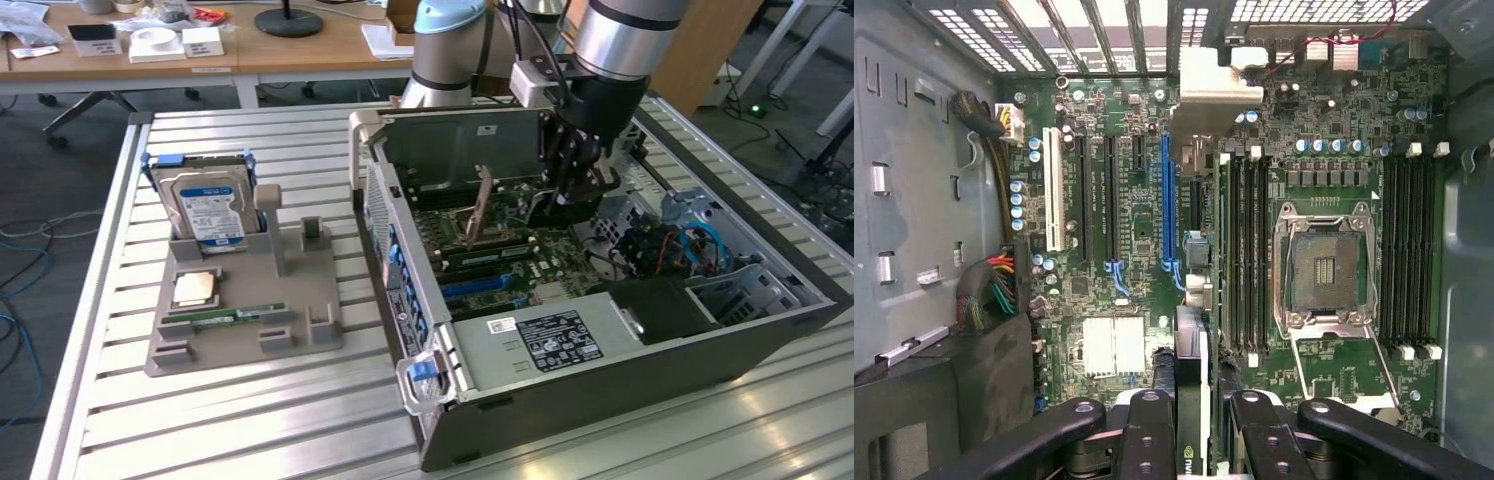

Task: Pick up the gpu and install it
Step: 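Insert the gpu into the slot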

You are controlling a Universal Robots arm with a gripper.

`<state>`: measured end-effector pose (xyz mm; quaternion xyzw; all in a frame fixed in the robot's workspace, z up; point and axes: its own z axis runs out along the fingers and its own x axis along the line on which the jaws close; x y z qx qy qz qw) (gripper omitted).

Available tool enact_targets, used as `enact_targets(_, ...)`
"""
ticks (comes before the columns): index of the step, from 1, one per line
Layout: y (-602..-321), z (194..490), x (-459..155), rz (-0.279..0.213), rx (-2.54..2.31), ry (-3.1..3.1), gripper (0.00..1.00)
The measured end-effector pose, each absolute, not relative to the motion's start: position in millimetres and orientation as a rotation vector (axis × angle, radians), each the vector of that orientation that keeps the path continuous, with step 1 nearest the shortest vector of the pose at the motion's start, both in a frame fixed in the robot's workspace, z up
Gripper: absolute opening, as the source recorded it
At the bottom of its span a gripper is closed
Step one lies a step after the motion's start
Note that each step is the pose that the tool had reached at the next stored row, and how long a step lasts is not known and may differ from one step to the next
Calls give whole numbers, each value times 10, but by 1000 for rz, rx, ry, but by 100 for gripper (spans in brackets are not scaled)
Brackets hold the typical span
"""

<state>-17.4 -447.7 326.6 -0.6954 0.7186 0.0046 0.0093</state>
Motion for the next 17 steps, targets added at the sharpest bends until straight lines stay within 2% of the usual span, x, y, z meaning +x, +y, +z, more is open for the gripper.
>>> enact_targets(17, -4477, 3131, -319, 14, -2172, 2244, 26)
